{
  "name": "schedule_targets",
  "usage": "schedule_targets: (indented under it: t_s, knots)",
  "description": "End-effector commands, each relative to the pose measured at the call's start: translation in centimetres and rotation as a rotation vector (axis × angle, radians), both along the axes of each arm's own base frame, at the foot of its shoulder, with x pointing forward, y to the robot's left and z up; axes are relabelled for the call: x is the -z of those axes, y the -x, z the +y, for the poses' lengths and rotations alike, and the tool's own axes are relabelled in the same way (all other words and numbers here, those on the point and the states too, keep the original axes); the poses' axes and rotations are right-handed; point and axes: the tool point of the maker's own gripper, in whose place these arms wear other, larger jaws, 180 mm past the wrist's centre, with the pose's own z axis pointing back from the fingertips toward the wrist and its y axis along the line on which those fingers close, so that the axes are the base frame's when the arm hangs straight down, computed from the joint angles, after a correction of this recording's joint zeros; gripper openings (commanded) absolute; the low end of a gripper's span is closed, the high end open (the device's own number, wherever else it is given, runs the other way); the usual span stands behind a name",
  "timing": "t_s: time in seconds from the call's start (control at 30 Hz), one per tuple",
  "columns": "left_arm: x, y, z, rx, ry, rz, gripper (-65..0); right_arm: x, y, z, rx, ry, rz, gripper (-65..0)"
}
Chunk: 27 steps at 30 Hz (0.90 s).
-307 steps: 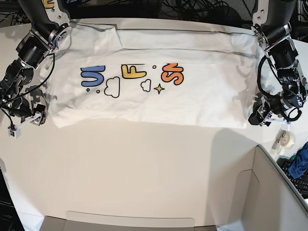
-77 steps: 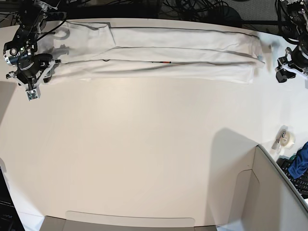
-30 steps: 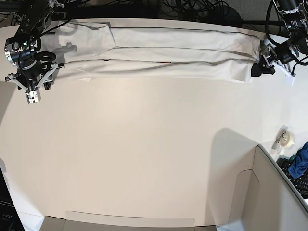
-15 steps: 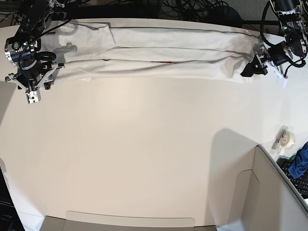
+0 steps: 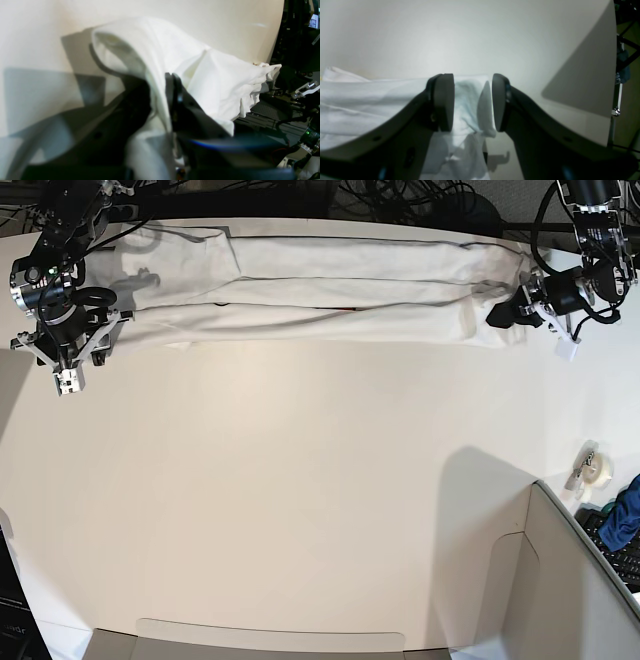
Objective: Layout the t-shirt on the table in an organized manner, then fold the t-shirt properly
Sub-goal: 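Drag the strip's end with the left gripper toward the right gripper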
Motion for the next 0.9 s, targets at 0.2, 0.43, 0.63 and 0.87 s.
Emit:
schedule_targets:
  t_s: [0.2, 0.43, 0.63, 0.87]
  knots:
    - [-4.9, 0.1, -2.4, 0.233, -0.179, -0.139, -65.0, -1.3, -0.7, -0.1, -0.009, 0.014, -0.046, -39.7]
    - [-9.0, -0.3, -6.8, 0.359, -0.208, -0.299, -65.0, -1.3, -0.7, -0.1, -0.009, 0.014, -0.044, -39.7]
    - [-9.7, -1.6, -8.9, 0.348, -0.152, -0.346, -65.0, -1.2, -0.5, -0.3, -0.004, 0.016, -0.04, -39.7]
    - [-10.8, -1.7, -16.4, 0.531, -0.038, -0.418, -65.0, -1.0, 0.3, -2.1, 0.042, 0.095, 0.001, -39.7]
